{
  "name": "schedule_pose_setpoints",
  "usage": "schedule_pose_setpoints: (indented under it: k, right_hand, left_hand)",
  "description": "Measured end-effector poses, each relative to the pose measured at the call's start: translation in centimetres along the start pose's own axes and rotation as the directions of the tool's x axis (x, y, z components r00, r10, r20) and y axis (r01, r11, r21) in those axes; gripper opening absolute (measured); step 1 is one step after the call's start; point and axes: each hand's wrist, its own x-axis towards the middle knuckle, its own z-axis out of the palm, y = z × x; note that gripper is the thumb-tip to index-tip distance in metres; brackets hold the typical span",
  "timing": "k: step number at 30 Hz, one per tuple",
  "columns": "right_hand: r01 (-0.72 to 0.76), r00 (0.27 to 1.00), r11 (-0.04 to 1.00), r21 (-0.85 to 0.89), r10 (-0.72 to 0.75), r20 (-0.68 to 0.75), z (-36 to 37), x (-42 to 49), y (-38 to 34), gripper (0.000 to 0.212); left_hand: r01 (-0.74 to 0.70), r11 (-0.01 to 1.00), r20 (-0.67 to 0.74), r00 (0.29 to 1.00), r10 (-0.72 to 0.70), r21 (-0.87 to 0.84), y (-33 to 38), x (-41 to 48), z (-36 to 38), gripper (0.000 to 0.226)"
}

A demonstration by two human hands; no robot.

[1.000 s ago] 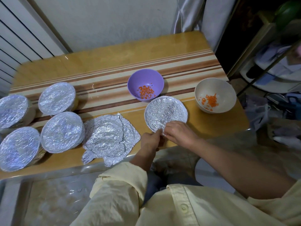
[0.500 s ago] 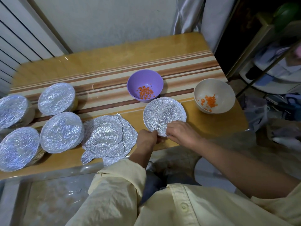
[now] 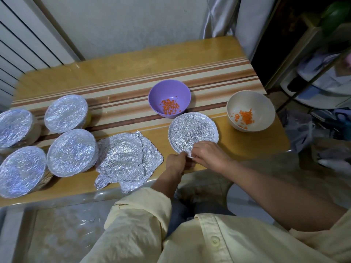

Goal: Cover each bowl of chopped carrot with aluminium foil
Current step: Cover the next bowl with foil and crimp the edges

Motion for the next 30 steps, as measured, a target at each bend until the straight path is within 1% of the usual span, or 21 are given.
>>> schedule_pose_setpoints:
  k: [3, 6, 8, 11, 14, 17, 19, 24, 26, 28, 30]
  right_hand:
    - [-0.024, 1.0, 1.0, -0.001, 0.023, -0.01, -0.1, 0.0, -0.2, 0.024]
    - [-0.055, 0.998, 0.998, 0.005, 0.055, 0.009, 0.1, 0.3, -0.3, 0.022]
    - [-0.038, 0.998, 0.999, -0.008, 0.039, 0.04, 0.0, 0.3, -0.1, 0.023]
    - [-0.005, 0.999, 1.0, -0.029, 0.006, 0.04, -0.7, 0.0, 0.5, 0.03]
    - [0.009, 1.0, 0.998, -0.06, -0.008, 0.018, -0.9, -0.4, 0.6, 0.028]
    - [0.017, 1.0, 0.998, -0.065, -0.015, 0.022, -0.6, -0.4, 0.4, 0.027]
    - [0.014, 1.0, 0.998, -0.055, -0.013, 0.02, -0.4, -0.3, 0.3, 0.026]
    - [-0.031, 0.999, 0.998, -0.049, 0.032, 0.016, -0.2, -0.2, -0.2, 0.026]
    - [-0.035, 0.999, 0.998, -0.045, 0.035, -0.006, -0.3, -0.1, -0.2, 0.026]
    - [-0.039, 0.999, 0.998, -0.044, 0.039, -0.011, -0.3, -0.2, -0.3, 0.025]
    - [-0.06, 0.998, 0.997, -0.038, 0.06, -0.001, -0.2, -0.2, -0.4, 0.023]
  left_hand:
    - [0.021, 1.0, 0.019, 1.0, -0.021, -0.014, -0.2, 0.3, 0.1, 0.031]
    - [-0.028, 0.999, -0.018, 0.999, 0.029, 0.026, -0.1, 0.6, 0.0, 0.033]
    - [-0.047, 0.996, -0.026, 0.998, 0.05, 0.081, 0.1, 0.6, -0.2, 0.035]
    - [-0.071, 0.991, -0.042, 0.996, 0.077, 0.117, 0.5, 0.7, -0.6, 0.037]
    - [-0.078, 0.993, -0.042, 0.996, 0.082, 0.084, 0.5, 0.9, -0.8, 0.041]
    - [-0.094, 0.993, -0.078, 0.992, 0.1, 0.076, -0.2, 1.2, -0.8, 0.037]
    - [-0.087, 0.99, -0.1, 0.99, 0.099, 0.11, -0.7, 1.0, -0.7, 0.036]
    - [-0.113, 0.989, -0.106, 0.987, 0.123, 0.1, -0.9, 1.5, -0.1, 0.031]
    - [-0.124, 0.985, -0.137, 0.981, 0.139, 0.117, -0.7, 1.4, -0.2, 0.039]
    - [-0.147, 0.982, -0.135, 0.977, 0.164, 0.122, -0.8, 1.6, -0.4, 0.045]
    - [-0.154, 0.979, -0.109, 0.98, 0.169, 0.134, -1.0, 1.5, -0.6, 0.043]
